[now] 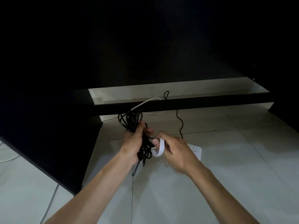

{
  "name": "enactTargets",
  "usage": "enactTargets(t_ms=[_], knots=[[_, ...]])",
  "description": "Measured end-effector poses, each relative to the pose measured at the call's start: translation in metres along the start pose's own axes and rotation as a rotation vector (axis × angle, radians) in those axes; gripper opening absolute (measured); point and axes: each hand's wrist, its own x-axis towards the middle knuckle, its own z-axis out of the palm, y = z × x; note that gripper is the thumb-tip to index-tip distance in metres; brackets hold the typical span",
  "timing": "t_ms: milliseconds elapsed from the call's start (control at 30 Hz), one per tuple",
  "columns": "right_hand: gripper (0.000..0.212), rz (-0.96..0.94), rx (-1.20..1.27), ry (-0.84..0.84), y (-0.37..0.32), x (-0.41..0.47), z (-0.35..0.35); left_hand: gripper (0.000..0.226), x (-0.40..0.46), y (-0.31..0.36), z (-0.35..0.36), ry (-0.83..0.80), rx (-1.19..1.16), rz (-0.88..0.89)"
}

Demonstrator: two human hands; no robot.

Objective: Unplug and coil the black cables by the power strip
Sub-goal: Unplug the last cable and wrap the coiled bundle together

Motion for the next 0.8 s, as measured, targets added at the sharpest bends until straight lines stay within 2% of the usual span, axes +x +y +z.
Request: enactTargets(t_ms=[133, 200, 267, 367, 500, 667, 800], knots=[[0.02, 0.187, -0.008, -0.196, 0.003, -0.007, 0.001, 0.017, -0.001, 0.008, -0.002, -0.025, -0.171, -0.11], [0.02, 0.18, 0.026, -0.222, 0.0, -0.007, 0.002, 0.023, -0.001, 0.008, -0.004, -0.048, -0.106, -0.084], [0.019, 0.132, 0.06, -0.157, -0.004, -0.006, 0.002, 0.021, 0.0, 0.005, -0.009, -0.073, 0.008, -0.03], [0.02, 0.092, 0.05, -0.053, -0.004, -0.002, 0.001, 0.011, -0.001, 0.003, -0.014, -0.137, 0.05, 0.005], [0.04, 0.153, 0.014, -0.045, 0.0, 0.0, 0.001, 0.015, -0.006, 0.005, -0.012, -0.165, 0.025, 0.03], [0.028, 0.236, -0.03, -0.019, 0.002, -0.001, 0.003, 0.021, -0.009, 0.009, -0.006, -0.253, -0.098, 0.056], [0.018, 0.194, -0.036, 0.069, -0.001, 0.0, 0.005, 0.02, -0.013, 0.009, -0.001, -0.313, -0.114, 0.029]])
